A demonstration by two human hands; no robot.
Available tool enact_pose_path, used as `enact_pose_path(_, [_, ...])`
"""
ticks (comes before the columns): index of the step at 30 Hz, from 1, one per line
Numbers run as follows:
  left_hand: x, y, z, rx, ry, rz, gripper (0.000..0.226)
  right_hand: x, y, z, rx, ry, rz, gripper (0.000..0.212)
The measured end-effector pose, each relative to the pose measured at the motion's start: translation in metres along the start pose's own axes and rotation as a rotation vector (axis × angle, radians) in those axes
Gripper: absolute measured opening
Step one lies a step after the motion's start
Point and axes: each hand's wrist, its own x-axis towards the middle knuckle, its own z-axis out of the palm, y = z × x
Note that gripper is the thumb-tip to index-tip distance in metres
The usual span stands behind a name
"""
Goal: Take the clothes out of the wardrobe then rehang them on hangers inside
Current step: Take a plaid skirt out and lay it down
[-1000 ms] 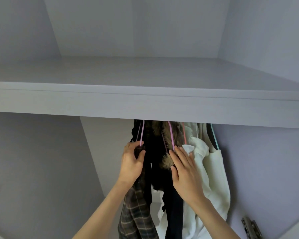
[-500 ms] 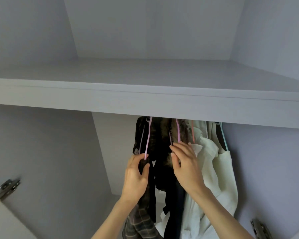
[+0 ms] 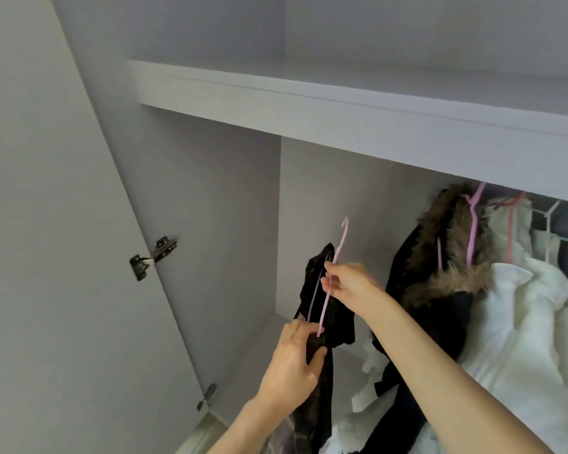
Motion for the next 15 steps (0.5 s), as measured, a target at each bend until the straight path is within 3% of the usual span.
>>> enact_pose_path(3, [-0.018, -0.022, -0.027, 0.065, -0.074, -0.003, 0.034, 0.002, 0.021, 0.021, -0.164, -0.016, 0.049, 0.009])
enact_pose_path(6, [-0.031, -0.049, -0.061, 0.136, -0.001, -0.099, 0.048, -0.004, 0.043, 0.034, -0.33, -0.023, -0.003, 0.015])
enact_pose_path(11, [-0.046, -0.09, -0.109, 0.226, 0.114, -0.241, 0.042, -0.018, 0.07, 0.044, -0.556, -0.045, -0.174, 0.034])
enact_pose_path(15, [-0.058, -0.107, -0.133, 0.321, 0.17, -0.268, 0.052, -0.023, 0.08, 0.049, -0.727, -0.072, -0.344, 0.041])
